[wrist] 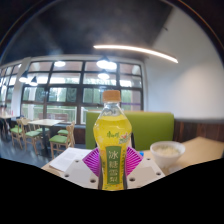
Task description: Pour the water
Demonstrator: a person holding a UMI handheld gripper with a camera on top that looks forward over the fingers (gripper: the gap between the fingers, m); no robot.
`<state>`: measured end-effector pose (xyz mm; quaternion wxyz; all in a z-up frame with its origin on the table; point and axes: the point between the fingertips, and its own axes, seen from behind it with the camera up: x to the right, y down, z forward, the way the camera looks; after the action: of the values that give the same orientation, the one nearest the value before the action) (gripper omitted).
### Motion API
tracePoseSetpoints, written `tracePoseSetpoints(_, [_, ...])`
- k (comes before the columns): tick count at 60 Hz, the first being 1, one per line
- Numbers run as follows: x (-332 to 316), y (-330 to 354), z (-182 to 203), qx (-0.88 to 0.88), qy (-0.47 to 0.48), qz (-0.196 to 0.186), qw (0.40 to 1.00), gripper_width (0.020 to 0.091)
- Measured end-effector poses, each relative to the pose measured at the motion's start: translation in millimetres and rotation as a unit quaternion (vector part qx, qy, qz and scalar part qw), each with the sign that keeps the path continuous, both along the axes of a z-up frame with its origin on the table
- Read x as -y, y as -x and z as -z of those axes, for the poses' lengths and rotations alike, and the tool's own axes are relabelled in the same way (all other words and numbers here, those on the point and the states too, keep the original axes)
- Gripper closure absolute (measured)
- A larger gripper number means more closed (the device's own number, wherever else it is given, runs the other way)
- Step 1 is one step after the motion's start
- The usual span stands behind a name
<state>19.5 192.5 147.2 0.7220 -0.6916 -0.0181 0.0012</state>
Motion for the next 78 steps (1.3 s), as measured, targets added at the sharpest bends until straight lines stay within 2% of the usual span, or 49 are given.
tracePoseSetpoints(5, [-16.3,-4.3,61.4,-0.05,0.035,-0.001,0.998,0.0832])
tracePoseSetpoints(6, [-11.0,-8.8,52.1,-0.054,0.04,-0.004,0.998,0.0833])
tracePoseSetpoints(11, [-14.2,3.5,79.0,-0.067,0.051,-0.02,0.996,0.0833])
tracePoseSetpoints(15, [-15.0,4.1,85.7,-0.051,0.054,-0.022,0.997,0.0827])
tracePoseSetpoints(27, [-14.4,4.5,73.1,-0.026,0.039,-0.02,0.999,0.0824])
tracePoseSetpoints(32, [-11.1,4.0,69.9,-0.023,0.031,-0.023,0.999,0.0721])
tracePoseSetpoints(34, [-10.6,2.6,70.5,-0.025,0.03,-0.022,0.999,0.0648])
tracePoseSetpoints(36, [-9.5,3.0,70.7,-0.025,0.029,-0.024,0.999,0.0622])
tracePoseSetpoints(39, [-7.7,5.2,67.7,-0.026,0.029,-0.029,0.999,0.0484])
tracePoseSetpoints(41, [-4.7,5.7,70.8,-0.022,0.035,-0.037,0.998,0.0363])
tracePoseSetpoints(42, [-3.2,5.6,73.4,-0.021,0.041,-0.039,0.998,0.028])
tracePoseSetpoints(43, [-1.6,5.7,75.6,-0.021,0.047,-0.042,0.998,0.0253])
tracePoseSetpoints(52, [36.0,-4.9,58.0,-0.04,0.055,-0.03,0.997,0.0277])
tracePoseSetpoints(59, [90.7,-3.9,36.3,-0.018,0.058,-0.032,0.998,0.0276])
tracePoseSetpoints(65, [143.5,-5.8,18.1,0.007,0.07,-0.016,0.997,0.0283])
tracePoseSetpoints(78, [247.4,8.8,-7.1,-0.006,0.077,-0.03,0.997,0.0278])
